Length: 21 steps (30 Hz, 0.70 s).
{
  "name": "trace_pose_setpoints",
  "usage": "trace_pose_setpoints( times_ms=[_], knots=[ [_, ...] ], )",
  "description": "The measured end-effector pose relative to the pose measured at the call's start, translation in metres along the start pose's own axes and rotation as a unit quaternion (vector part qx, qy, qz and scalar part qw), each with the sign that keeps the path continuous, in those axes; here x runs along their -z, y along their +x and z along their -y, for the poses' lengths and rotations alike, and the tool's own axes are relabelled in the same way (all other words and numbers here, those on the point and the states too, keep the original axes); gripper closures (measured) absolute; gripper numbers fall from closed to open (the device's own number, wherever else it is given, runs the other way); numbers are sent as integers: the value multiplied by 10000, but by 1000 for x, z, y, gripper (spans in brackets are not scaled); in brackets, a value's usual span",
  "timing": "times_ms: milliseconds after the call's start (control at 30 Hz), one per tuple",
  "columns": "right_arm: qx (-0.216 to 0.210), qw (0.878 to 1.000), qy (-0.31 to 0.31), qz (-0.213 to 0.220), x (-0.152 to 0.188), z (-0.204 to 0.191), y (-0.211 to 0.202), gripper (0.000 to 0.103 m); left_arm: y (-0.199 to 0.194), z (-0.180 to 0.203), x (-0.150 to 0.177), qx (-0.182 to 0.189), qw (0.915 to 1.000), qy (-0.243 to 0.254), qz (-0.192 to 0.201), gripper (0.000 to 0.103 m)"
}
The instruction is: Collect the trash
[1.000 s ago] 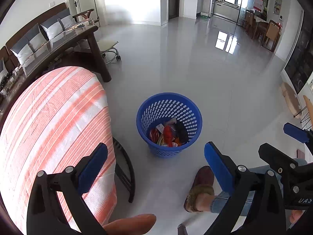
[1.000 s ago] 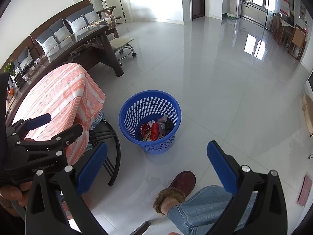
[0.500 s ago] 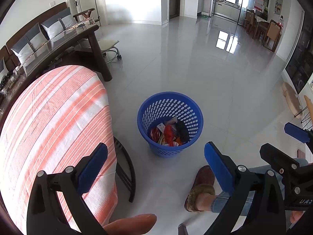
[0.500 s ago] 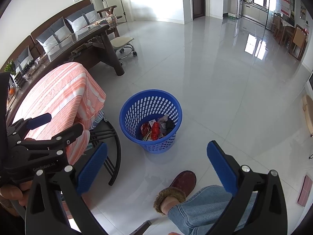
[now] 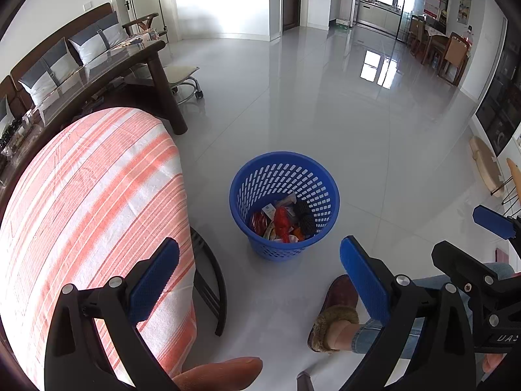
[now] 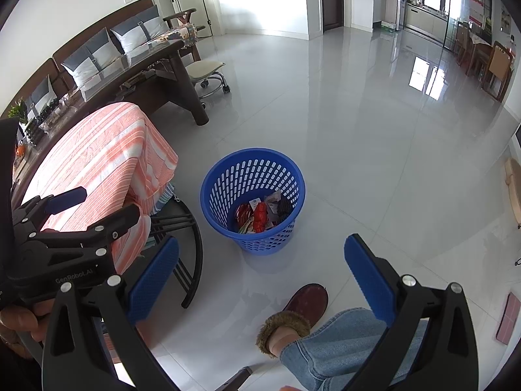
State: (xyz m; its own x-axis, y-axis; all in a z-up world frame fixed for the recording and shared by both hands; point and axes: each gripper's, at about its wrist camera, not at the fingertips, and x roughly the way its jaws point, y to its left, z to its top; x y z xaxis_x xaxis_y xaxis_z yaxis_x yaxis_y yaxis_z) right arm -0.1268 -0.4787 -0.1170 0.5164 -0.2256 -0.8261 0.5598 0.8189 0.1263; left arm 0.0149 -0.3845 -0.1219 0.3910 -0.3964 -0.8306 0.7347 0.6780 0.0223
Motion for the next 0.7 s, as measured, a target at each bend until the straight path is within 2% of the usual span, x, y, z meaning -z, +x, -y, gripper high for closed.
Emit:
trace_pose_setpoints(
  times_ms=[700],
  knots=[
    [70, 10000, 34, -46, 0, 5, 4, 5, -2, -1, 4, -4, 10000, 8, 73, 5]
  ],
)
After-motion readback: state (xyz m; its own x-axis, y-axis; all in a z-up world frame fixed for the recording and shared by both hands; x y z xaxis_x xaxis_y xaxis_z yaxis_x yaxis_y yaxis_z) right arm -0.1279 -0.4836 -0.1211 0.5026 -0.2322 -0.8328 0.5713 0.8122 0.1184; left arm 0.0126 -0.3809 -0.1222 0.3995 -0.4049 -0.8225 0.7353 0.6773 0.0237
